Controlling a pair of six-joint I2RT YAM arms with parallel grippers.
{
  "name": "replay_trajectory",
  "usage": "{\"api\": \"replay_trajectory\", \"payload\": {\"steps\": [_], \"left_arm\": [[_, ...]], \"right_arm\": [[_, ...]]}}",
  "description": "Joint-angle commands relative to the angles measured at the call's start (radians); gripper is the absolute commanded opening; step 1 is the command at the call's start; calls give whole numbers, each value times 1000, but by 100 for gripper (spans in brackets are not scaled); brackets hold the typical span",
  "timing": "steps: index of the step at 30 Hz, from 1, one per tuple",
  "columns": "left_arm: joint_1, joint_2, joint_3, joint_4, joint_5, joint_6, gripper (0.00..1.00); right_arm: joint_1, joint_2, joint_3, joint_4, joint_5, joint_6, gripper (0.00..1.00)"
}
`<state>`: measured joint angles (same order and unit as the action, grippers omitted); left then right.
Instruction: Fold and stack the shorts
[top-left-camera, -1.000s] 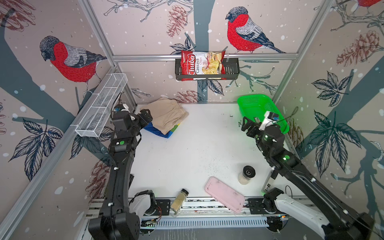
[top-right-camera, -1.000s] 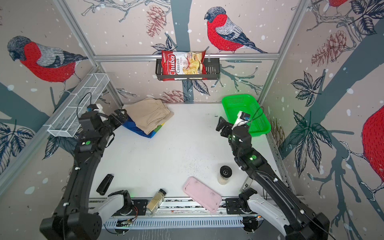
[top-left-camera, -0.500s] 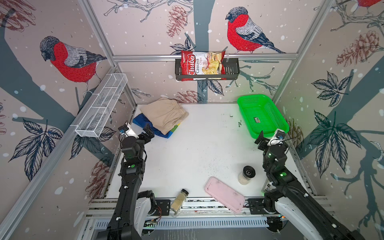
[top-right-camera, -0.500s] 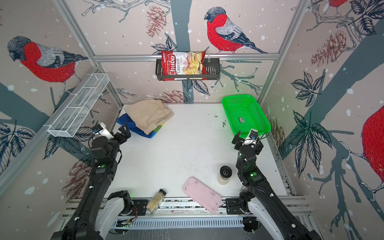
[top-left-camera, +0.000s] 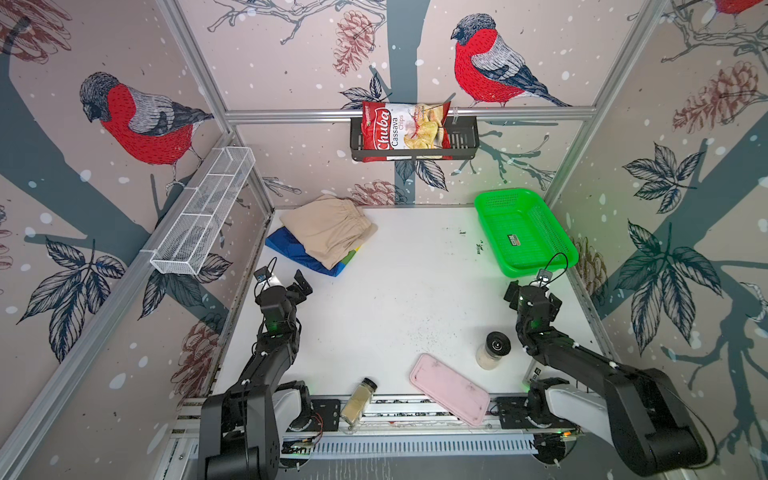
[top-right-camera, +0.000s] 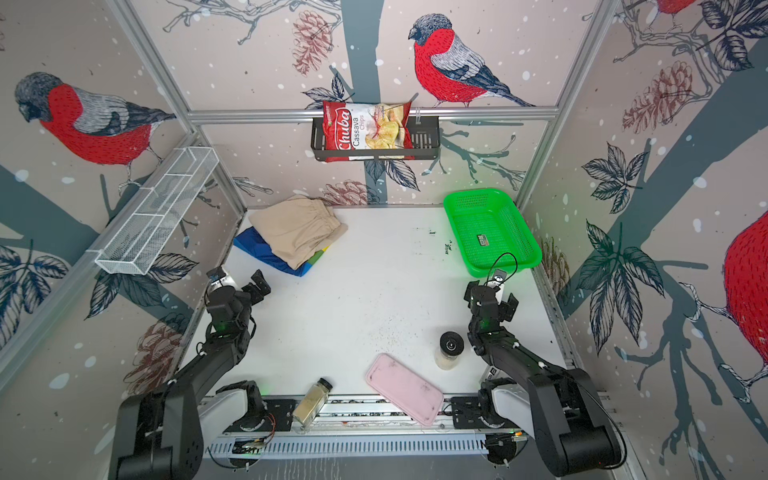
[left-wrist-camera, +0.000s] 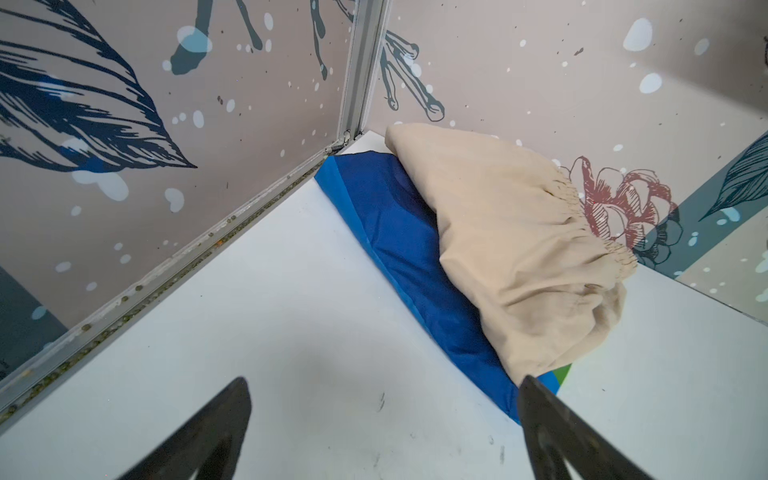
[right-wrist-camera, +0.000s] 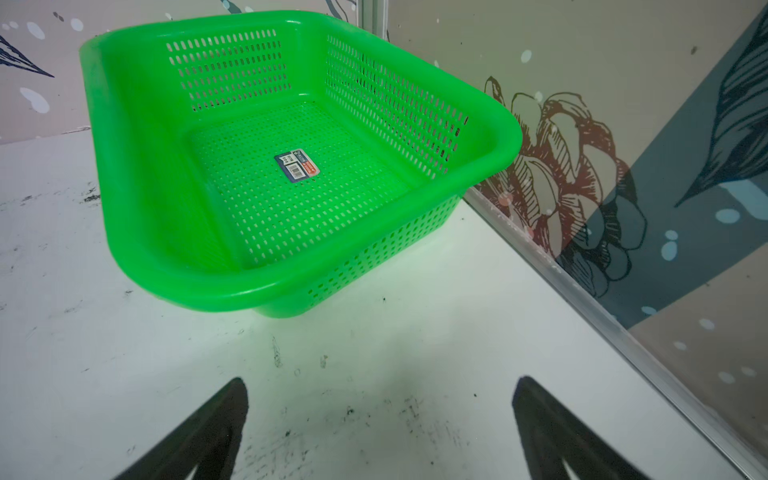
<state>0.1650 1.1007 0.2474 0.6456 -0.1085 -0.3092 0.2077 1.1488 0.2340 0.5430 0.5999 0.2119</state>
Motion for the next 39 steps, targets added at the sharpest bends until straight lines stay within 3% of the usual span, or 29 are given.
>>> {"api": "replay_trajectory", "payload": {"steps": [1, 7, 11, 13, 17, 20, 22, 23, 24, 26, 27, 29, 30, 39], "left_arm": [[-13, 77, -32, 232, -32, 52, 98], [-41, 171, -82, 408, -60, 52, 99], [-46, 248, -60, 498, -64, 106, 98], [-50, 304, -71, 592, -83, 114, 98], [-72, 298, -85, 610, -52, 146, 98], [-120, 362, -120, 731, 0, 223, 98], [-147, 474, -149, 942, 27, 280, 99], [-150, 470, -149, 935, 19, 278, 99], [-150, 433, -126, 823, -13, 262, 99], [-149, 418, -49, 659, -68, 229, 99], [-151, 424, -23, 618, -51, 240, 99], [-151, 438, -39, 675, -42, 253, 99], [-152, 454, -49, 719, -43, 257, 99], [-175, 450, -46, 715, -41, 292, 99]], "right_arm": [[-20, 49, 21, 152, -21, 18, 99], [-74, 140, 63, 210, -72, 9, 99], [-98, 161, 3, 434, -103, -5, 99], [-117, 157, 2, 434, -143, -13, 99], [-130, 151, -12, 462, -232, -51, 99], [-137, 217, 35, 466, -253, -98, 99], [-149, 340, 29, 588, -224, -90, 99], [-155, 380, -25, 766, -260, -116, 99], [-156, 370, -70, 828, -318, -128, 100], [-158, 344, -77, 801, -350, -136, 100], [-168, 341, -67, 771, -423, -154, 100], [-206, 355, -21, 703, -629, -191, 99], [-237, 346, -19, 680, -678, -174, 100], [-233, 344, -19, 682, -673, -178, 100]]}}
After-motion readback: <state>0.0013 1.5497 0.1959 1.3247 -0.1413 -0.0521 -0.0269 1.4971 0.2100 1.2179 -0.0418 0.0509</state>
